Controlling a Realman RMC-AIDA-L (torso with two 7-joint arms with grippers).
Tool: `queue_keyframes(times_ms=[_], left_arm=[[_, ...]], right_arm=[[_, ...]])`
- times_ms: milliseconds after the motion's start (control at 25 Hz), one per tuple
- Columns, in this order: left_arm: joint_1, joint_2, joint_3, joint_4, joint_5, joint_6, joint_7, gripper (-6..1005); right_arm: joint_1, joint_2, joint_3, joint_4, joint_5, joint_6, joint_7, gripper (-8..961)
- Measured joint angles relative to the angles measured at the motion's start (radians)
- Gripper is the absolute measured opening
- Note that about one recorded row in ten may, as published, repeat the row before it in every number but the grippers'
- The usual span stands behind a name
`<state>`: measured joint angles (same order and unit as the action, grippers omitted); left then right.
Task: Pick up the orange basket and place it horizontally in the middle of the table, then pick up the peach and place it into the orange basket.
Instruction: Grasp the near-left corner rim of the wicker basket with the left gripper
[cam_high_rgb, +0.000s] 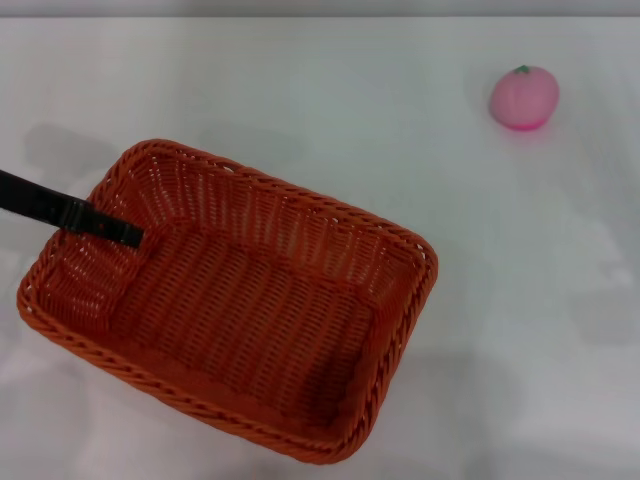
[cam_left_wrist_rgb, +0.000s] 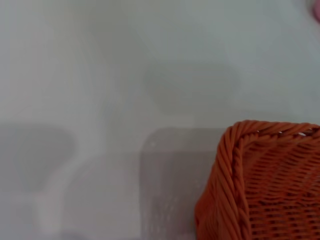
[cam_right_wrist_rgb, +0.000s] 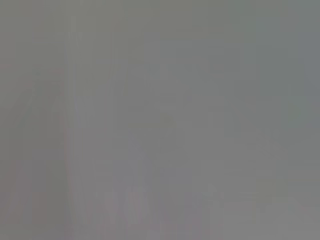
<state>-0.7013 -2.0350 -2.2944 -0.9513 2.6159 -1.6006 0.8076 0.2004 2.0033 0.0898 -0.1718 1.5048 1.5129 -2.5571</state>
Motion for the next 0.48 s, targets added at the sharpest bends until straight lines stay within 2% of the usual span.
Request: queue_keyframes(times_ms=[280,480], left_arm=[[-0.017,0.0,0.01,-0.001,0.007,-0.004,-0.016,786],[-0.02,-0.001,0.034,0.003,0.008,-0.003,-0.017,644]], right_arm=[[0.0,0.0,0.001,-0.002,0.0,0.0,0.0,769],[0.004,0.0,0.001,-0.003,0.0,-0.001,0.0,769]])
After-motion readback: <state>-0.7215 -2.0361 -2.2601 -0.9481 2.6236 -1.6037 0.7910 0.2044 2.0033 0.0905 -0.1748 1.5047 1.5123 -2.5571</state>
